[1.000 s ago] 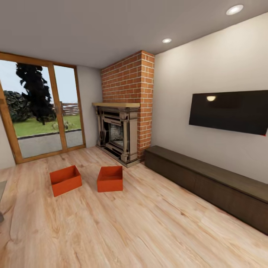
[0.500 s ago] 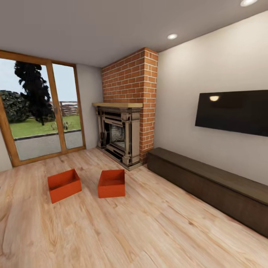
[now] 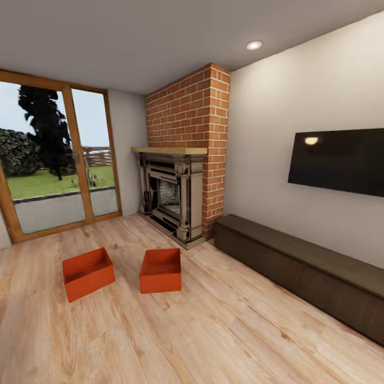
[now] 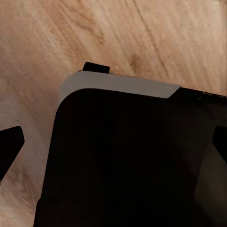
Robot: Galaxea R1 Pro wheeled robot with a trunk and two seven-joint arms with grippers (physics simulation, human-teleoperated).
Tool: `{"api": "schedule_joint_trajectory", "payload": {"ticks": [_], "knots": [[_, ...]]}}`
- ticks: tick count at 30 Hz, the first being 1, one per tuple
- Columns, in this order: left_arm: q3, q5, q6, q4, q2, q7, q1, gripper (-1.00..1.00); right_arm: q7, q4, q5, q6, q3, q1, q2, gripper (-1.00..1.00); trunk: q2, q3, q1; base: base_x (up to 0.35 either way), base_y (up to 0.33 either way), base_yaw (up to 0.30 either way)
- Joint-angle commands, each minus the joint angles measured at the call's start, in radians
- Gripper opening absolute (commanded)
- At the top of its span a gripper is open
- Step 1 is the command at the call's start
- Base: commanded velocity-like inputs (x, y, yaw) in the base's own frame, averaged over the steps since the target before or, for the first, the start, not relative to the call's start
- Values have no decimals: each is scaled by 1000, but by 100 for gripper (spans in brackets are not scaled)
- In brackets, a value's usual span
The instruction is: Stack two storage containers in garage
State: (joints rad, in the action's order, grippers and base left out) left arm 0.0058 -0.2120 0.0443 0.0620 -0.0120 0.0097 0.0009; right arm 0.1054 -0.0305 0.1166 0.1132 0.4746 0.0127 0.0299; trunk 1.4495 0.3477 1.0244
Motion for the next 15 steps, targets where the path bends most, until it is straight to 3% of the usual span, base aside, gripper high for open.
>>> {"api": "schedule_joint_trajectory", "payload": {"ticks": [1,15], "knots": [[0,-6,2,1,0,1,0,100,0,-3,10,6,9,1,0,100,1,1,1,322,76,0],[0,-7,2,1,0,1,0,100,0,-3,9,2,9,1,1,100,1,1,1,322,79,0]]}}
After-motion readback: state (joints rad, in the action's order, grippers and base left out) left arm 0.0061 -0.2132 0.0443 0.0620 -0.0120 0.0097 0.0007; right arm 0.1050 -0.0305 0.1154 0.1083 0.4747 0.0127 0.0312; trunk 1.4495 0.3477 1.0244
